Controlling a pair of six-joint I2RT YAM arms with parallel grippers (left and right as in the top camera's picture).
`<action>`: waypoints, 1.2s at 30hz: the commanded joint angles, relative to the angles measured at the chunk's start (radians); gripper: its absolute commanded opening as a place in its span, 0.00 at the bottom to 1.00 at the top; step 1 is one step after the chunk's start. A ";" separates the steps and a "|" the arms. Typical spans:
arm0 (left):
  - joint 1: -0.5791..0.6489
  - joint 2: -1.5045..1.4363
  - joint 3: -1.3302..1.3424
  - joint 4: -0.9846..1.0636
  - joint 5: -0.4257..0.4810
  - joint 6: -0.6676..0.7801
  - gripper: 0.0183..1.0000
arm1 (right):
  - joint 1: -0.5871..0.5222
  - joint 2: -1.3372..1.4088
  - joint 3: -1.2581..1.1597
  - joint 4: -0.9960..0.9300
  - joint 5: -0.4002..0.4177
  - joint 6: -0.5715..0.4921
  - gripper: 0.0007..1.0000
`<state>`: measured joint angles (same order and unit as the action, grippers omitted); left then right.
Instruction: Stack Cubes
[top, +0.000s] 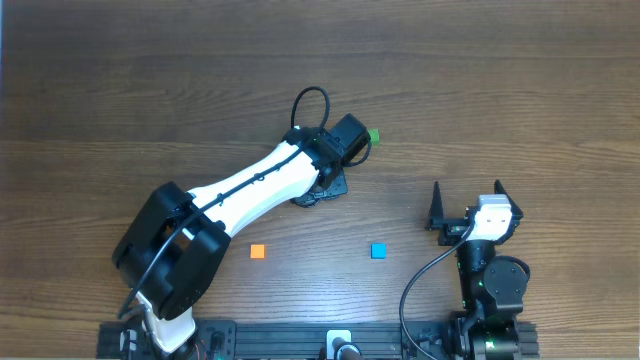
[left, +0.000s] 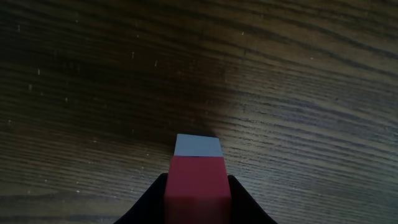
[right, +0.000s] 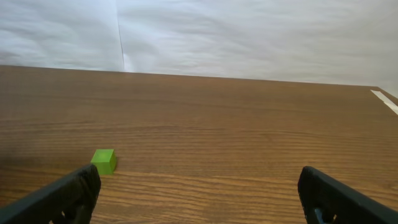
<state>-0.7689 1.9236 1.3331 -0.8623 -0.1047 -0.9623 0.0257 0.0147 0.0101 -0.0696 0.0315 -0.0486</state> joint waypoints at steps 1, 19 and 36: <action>0.008 0.013 -0.008 0.003 0.003 -0.014 0.12 | -0.007 -0.008 -0.005 -0.004 -0.008 0.007 0.99; 0.008 -0.002 -0.008 0.003 0.002 -0.013 0.94 | -0.007 -0.008 -0.005 -0.004 -0.009 0.007 0.99; -0.029 -0.531 -0.187 -0.174 -0.156 -0.011 1.00 | -0.007 -0.008 -0.005 -0.004 -0.008 0.007 0.99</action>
<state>-0.7776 1.4952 1.2675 -1.0237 -0.1806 -0.9714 0.0257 0.0147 0.0101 -0.0696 0.0315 -0.0479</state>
